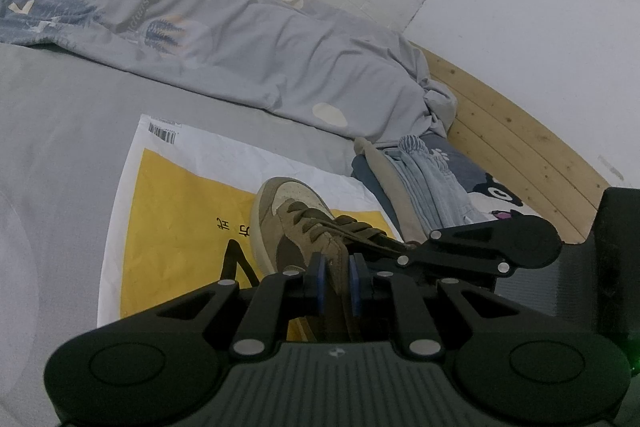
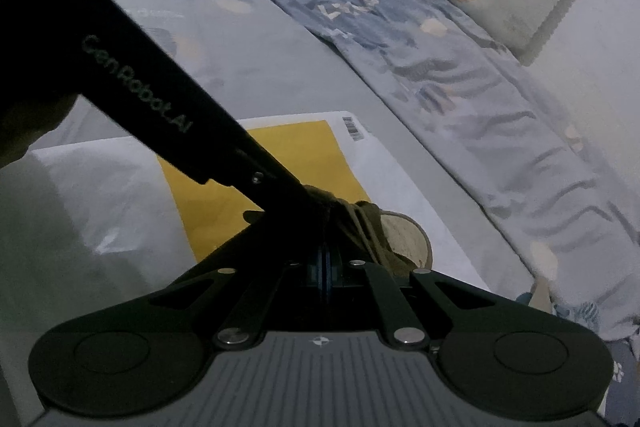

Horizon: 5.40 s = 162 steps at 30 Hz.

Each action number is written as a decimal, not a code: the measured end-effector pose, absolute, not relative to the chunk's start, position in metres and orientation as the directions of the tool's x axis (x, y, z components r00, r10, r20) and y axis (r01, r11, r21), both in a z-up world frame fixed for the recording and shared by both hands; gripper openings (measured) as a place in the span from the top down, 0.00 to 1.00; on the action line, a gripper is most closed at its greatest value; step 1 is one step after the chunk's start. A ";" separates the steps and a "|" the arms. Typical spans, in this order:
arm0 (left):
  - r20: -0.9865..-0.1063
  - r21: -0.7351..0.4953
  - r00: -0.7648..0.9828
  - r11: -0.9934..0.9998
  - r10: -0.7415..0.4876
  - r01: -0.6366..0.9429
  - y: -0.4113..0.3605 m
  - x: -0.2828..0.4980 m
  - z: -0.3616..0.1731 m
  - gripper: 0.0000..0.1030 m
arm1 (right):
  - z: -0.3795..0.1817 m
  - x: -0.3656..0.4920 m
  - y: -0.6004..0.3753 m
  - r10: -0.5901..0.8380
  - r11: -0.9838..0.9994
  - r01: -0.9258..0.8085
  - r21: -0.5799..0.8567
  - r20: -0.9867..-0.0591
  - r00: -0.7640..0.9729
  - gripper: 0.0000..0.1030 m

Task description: Lace up shoes with both hands

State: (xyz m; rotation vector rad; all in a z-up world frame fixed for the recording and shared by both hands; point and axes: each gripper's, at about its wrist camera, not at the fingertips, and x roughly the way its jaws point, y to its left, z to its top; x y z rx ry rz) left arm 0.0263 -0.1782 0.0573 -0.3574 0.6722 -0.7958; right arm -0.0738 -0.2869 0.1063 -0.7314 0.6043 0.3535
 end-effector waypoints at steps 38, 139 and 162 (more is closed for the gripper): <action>-0.423 -0.524 0.511 0.662 -0.748 0.536 -0.180 0.031 0.057 0.90 | 0.105 -0.080 -0.285 0.066 0.674 -0.491 -0.551 -0.617 0.784 0.99; -0.422 -0.579 0.505 0.653 -0.753 0.489 -0.176 0.036 0.052 0.90 | 0.102 -0.078 -0.277 0.051 0.715 -0.444 -0.540 -0.594 0.803 0.99; -0.431 -0.550 0.515 0.668 -0.742 0.501 -0.179 0.032 0.055 0.90 | 0.101 -0.076 -0.271 0.037 0.677 -0.466 -0.570 -0.605 0.795 0.99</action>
